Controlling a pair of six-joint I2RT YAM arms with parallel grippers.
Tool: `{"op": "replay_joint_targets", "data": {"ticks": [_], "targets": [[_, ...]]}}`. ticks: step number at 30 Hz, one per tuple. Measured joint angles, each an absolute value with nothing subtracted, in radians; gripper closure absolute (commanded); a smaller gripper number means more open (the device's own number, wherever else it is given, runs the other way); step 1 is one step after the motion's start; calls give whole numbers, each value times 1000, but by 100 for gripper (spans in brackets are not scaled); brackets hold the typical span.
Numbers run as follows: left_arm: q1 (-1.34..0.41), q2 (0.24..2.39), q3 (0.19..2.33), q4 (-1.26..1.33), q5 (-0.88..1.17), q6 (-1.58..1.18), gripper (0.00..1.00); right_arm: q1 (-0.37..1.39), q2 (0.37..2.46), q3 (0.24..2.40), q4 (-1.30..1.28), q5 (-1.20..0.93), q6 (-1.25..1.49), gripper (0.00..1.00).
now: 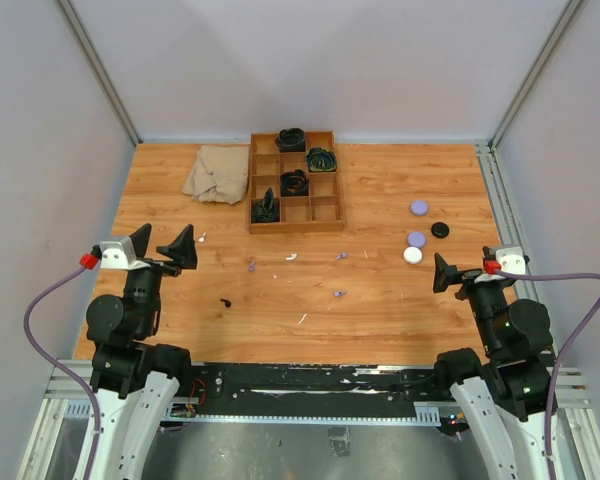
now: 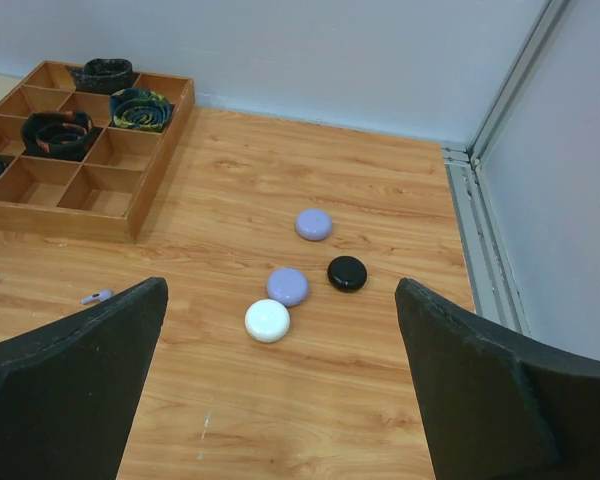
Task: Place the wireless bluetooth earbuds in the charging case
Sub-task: Pick up the charging case at the center of the board.
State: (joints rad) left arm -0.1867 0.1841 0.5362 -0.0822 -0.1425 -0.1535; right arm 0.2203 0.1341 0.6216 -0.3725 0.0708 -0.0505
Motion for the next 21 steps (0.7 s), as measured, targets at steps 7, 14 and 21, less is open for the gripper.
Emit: {"op": "replay_joint_targets", "data": {"ticks": [7, 14, 21], "targets": [[-206, 167, 534, -81, -142, -154, 1, 220, 166, 629, -374, 71, -51, 1], [-248, 146, 530, -78, -141, -154, 1, 220, 248, 666, -401, 72, -50, 1], [-286, 123, 526, -76, -142, -154, 1, 220, 398, 729, -419, 105, -22, 2]]}}
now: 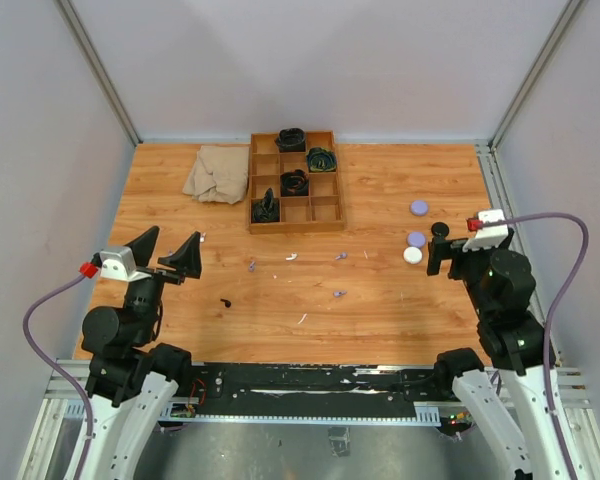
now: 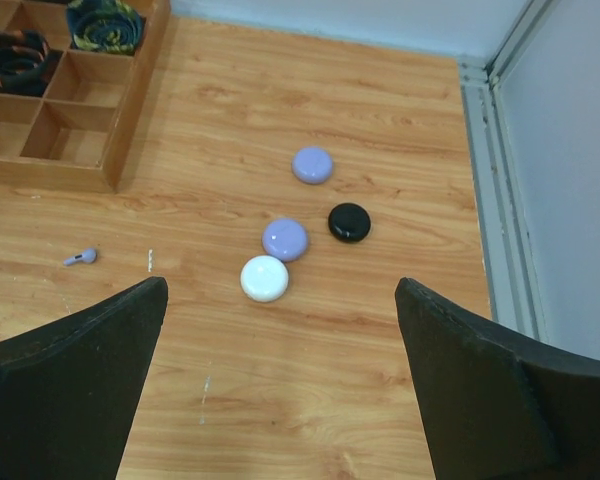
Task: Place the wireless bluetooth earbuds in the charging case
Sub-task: Pick up the charging case at the center of the board.
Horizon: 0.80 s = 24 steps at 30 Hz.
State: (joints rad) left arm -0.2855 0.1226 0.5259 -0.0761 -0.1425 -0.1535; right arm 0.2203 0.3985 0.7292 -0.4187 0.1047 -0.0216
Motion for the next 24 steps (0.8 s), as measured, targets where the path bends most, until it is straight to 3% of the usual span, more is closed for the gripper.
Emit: {"op": "replay_joint_targets", "data": {"ticks": [12, 18, 24], "targets": [[-305, 111, 525, -77, -154, -153, 1, 205, 973, 832, -408, 205, 41, 1], [-311, 111, 525, -77, -156, -153, 1, 72, 1232, 909, -357, 131, 53, 0], [-311, 108, 525, -77, -156, -149, 1, -64, 1455, 1007, -302, -2, 51, 9]]}}
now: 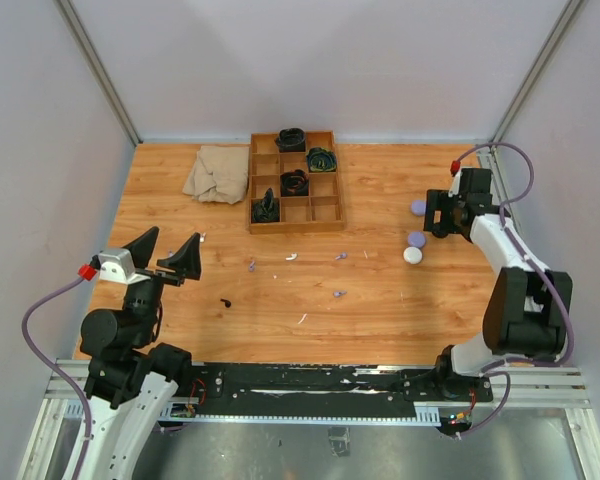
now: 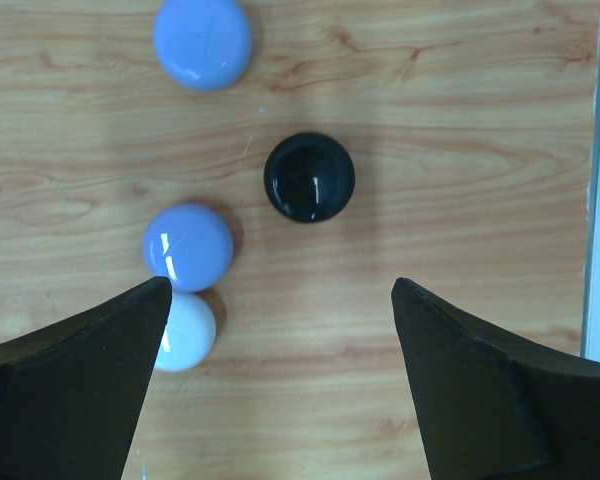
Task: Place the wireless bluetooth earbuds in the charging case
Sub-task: Pick up the charging case at the center of the board.
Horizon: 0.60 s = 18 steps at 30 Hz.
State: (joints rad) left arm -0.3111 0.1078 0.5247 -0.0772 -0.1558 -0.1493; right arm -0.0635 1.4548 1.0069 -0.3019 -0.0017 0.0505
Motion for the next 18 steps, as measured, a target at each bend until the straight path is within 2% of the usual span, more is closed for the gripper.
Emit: {"op": "replay_joint_targets", "data": {"ticks": [10, 18], "targets": [[-311, 106, 521, -77, -154, -141, 1, -115, 1764, 1196, -321, -101, -49, 24], [-312, 106, 517, -78, -141, -138, 1, -136, 1898, 1291, -397, -141, -151, 30]]}}
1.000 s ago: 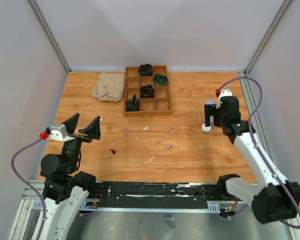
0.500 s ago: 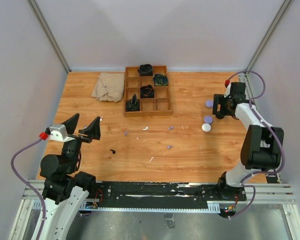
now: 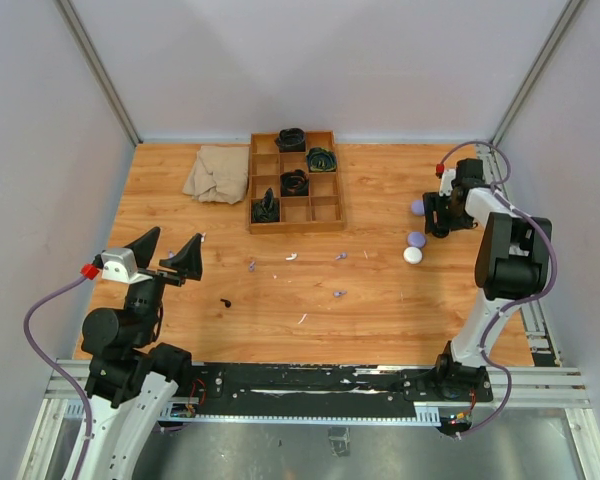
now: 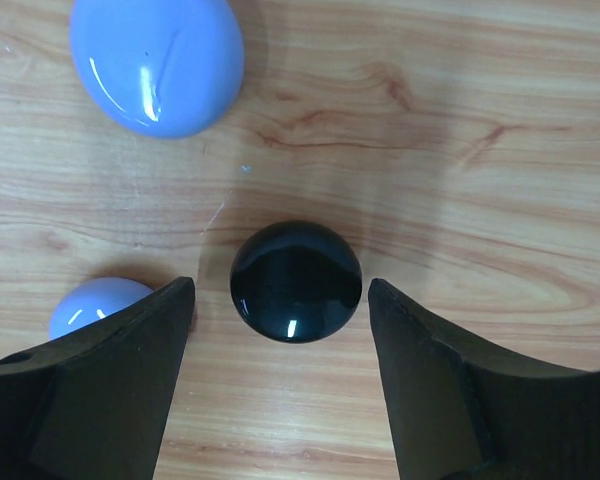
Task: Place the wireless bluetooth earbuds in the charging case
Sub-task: Pick up the charging case at the center of the board.
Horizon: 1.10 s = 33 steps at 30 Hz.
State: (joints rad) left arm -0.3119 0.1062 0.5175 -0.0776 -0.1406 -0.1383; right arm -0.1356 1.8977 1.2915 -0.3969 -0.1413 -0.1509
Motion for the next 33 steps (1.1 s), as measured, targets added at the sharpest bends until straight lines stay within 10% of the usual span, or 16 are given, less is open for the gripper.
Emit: {"op": "replay_joint_targets", "data": {"ticks": [33], "targets": [[-356, 121, 514, -76, -117, -149, 1, -61, 1711, 1192, -345, -212, -62, 63]]}}
